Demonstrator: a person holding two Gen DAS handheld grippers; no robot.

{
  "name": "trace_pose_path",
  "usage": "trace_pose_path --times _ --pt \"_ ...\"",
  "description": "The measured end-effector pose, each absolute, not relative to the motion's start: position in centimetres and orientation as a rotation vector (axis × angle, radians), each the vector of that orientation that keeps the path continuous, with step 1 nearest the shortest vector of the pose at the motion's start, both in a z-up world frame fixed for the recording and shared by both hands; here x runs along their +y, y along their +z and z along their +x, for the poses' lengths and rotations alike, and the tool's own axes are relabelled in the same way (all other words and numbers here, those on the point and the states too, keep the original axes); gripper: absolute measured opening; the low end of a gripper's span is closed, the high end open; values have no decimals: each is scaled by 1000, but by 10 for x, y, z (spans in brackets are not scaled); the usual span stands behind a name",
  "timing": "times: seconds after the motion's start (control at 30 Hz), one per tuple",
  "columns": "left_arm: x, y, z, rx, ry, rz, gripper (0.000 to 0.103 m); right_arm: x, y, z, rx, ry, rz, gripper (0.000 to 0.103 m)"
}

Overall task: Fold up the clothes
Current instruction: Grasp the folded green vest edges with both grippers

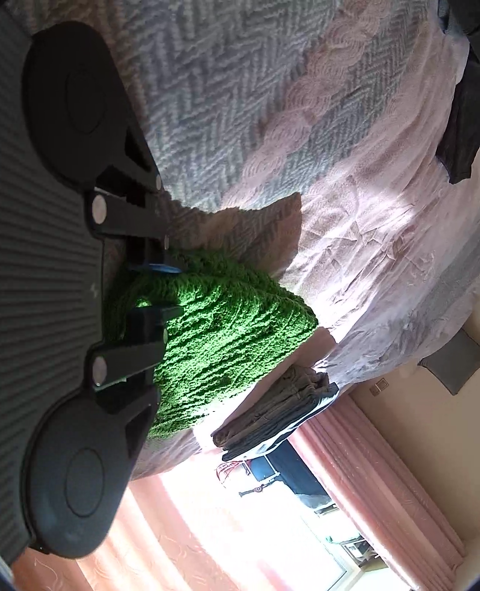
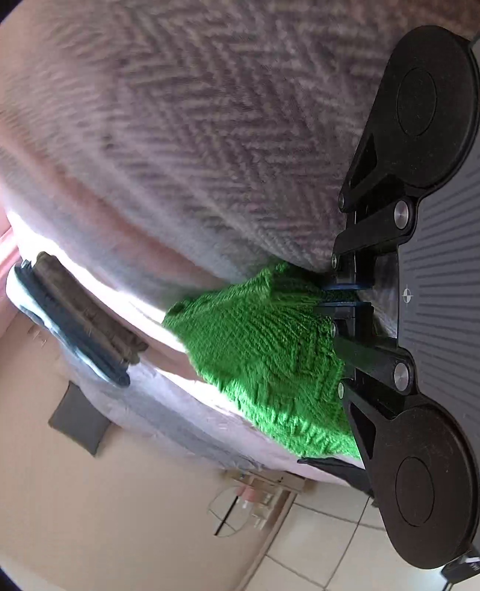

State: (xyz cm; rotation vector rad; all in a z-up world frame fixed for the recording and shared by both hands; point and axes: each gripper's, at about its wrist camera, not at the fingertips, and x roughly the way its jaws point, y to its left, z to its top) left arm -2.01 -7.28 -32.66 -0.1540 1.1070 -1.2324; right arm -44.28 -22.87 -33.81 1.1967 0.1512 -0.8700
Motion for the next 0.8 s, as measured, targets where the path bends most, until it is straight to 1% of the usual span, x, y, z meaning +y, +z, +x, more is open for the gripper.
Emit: trace_pose_path --times 0.07,0.1,0.13,0.2,0.27,0.37,0.43,0.53,0.8 --pt "-73 -318 -20 1079 -1247 -111 18 -232 -339 -440 179 -856 1193 3" --pt "-73 -314 -19 1064 -1251 -95 21 -234 -335 -439 190 -841 1180 7" --pt "-74 -310 -15 1051 -1258 -87 22 -235 -331 -440 205 -827 1169 29" --pt "-75 -302 -6 1035 -1260 -85 37 -236 -324 -443 219 -809 1153 57" --pt "-83 -298 4 1043 -1274 -78 46 -240 -316 -446 195 -784 1135 59" --pt "-101 -302 22 1078 -1285 -80 47 -251 -310 -450 185 -763 1129 59" --pt "-116 -312 37 1144 -1287 -113 48 -264 -314 -449 195 -747 1153 59" --pt "-138 -334 55 1290 -1282 -162 50 -284 -320 -449 210 -723 1189 59" --pt "-178 -365 63 1486 -1349 -182 50 -336 -340 -447 246 -634 1292 59"
